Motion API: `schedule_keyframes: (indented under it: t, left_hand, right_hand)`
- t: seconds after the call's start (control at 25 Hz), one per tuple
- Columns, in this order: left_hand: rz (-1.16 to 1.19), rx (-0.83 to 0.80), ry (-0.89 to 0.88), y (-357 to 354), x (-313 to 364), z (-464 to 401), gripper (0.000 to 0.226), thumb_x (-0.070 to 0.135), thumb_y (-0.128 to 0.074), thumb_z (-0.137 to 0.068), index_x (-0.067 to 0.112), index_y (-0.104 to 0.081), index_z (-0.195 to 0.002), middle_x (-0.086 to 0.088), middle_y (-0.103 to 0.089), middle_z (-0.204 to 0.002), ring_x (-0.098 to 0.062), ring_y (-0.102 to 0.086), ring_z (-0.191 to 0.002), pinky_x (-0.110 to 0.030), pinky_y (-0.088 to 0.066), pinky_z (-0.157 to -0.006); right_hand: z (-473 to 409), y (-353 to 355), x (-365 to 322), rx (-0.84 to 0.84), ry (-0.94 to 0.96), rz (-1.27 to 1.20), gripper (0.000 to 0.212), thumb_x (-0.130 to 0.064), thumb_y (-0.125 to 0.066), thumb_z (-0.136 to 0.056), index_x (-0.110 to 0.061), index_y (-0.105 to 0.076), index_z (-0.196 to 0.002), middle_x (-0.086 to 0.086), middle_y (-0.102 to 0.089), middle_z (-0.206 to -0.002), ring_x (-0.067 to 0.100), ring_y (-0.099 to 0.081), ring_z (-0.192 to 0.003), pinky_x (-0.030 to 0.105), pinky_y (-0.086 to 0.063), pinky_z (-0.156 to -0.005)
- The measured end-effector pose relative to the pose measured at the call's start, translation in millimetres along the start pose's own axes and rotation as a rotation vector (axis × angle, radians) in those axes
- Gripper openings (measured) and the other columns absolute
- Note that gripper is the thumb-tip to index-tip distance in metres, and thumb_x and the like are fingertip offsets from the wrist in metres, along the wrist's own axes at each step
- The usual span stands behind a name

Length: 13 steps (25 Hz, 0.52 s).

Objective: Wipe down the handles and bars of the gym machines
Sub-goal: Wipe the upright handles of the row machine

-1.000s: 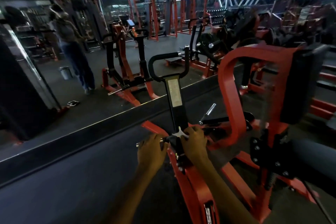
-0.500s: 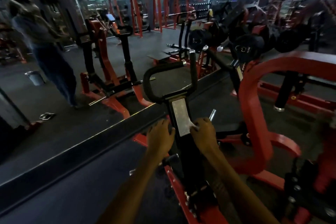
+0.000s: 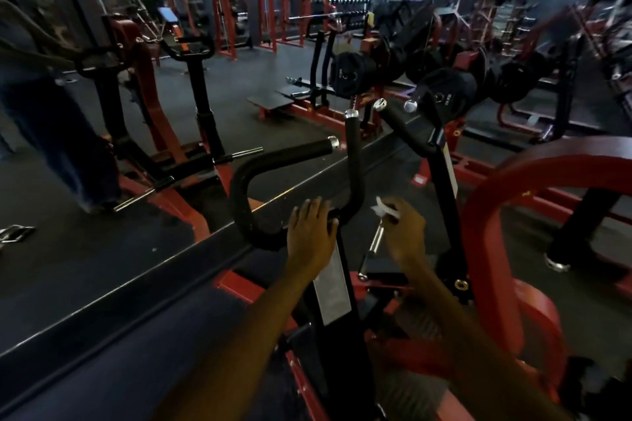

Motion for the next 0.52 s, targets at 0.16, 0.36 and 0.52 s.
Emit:
schedule_keyframes:
  t: [0.16,0.36,0.52]
  left_hand:
    - [-0.159,0.023,-0.028,-32.9,-12.8,-14.5,0.041,0.034,-0.037,-0.097,0.013,-0.060,-0.124,-0.002,-0.066,-0.109,-0.024,-0.062,-0.096,-0.038,-0.047,-0.080]
    - [-0.333,0.125,-0.084,-51.5,-22.2,-20.1,0.051,0.034,-0.026,-0.096,0.008,-0.061,-0.124,-0.006,-0.067,-0.105,-0.024,-0.064,-0.085,-0.037,-0.053,-0.073]
    - [-0.352,0.190,-0.115,-51.9,-20.5,-16.1,0.050,0.034,-0.028,-0.096,0.008,-0.061,-0.123,-0.006,-0.067,-0.104,-0.023,-0.064,-0.089,-0.036,-0.053,-0.076]
  right_hand:
    - [-79.4,-14.6,-11.3,-0.040,0.158,0.095,0.021,0.008,-0.056,-0.084,0.005,-0.068,-0.102,0.021,-0.065,-0.102,0.032,-0.062,-0.097,0.003,-0.034,-0.081]
    - [-178.4,-73.0,-41.2,-0.281,0.484,0.339,0.036,0.002,-0.042,-0.094,0.003,-0.051,-0.128,0.021,-0.050,-0.132,0.029,-0.045,-0.125,0.037,-0.033,-0.110]
    - [-190.3,-91.1,-13.0,-0.461,0.740,0.676,0.053,0.008,-0.037,-0.092,0.002,-0.027,-0.144,0.018,-0.017,-0.154,0.032,-0.008,-0.144,0.038,-0.002,-0.117]
Point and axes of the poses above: each hand's wrist, its own z-axis away from the middle knuckle, its own y-axis out of the back of the hand, x = y × z, the point moved 4 cm from there along -z, towards the middle knuckle
